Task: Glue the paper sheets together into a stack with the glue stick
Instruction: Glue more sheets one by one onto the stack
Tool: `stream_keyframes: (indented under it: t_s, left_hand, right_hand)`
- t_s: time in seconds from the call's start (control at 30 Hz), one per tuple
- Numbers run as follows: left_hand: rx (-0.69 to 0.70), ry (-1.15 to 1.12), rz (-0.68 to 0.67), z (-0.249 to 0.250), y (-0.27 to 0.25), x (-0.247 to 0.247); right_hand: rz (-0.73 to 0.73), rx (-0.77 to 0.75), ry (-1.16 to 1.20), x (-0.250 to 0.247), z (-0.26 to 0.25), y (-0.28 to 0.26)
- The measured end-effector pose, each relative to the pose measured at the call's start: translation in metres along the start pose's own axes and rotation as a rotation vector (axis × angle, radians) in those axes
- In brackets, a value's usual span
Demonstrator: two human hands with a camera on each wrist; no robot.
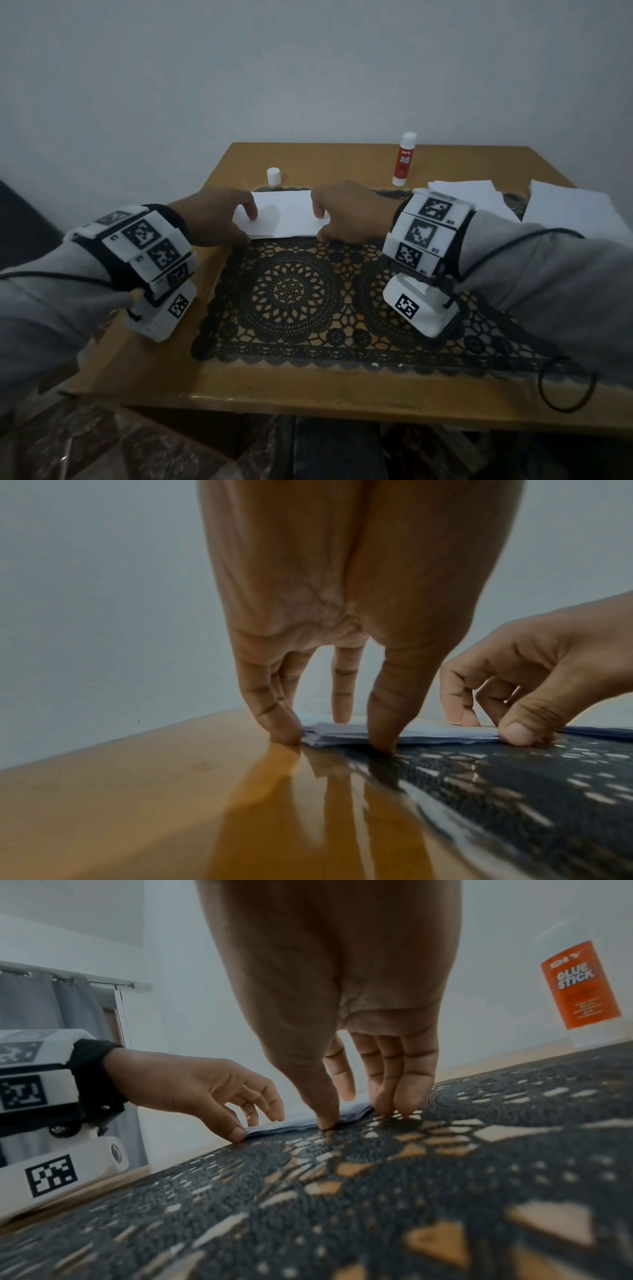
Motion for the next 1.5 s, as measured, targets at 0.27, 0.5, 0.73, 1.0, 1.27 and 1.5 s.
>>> stream_keyframes:
  t_s: [0.27, 0.5, 0.73, 1.0, 1.27, 1.5]
  left_hand:
    - [0.001, 0.024, 0.011, 0.004, -0.002, 0.001]
    - [-0.028, -0.007, 0.033, 0.002, -0.006, 0.003]
    - [-0.064, 0.034, 0.070, 0.007, -0.010, 0.005]
    - [0.231, 0.005, 0.223, 0.083, -0.008, 0.006]
    - [0.620, 0.160, 0.042, 0.229, 0.019, 0.062]
    - [0.627, 0.386, -0.043, 0.264, 0.037, 0.096]
  right_hand:
    - [0.010, -0.003, 0.004, -0.001, -0.001, -0.001]
    - [0.017, -0.039, 0.055, 0.001, 0.002, -0.017]
    - [0.081, -0.052, 0.170, 0.001, 0.028, -0.067]
    - [0.162, 0.258, -0.093, -0.007, 0.137, -0.134]
    - [0.174, 0.367, -0.108, 0.013, 0.162, -0.135]
    - [0.303, 0.494, -0.046, 0.003, 0.173, -0.142]
Point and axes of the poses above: each hand's wrist, its own y-axis towards the middle knuckle, its own x-axis out of the palm, z = x × y, the point moved 4 cm from there along y, towards the middle knuckle, and after that the axes turned 9 degrees about -y, right-handed, at the moved point
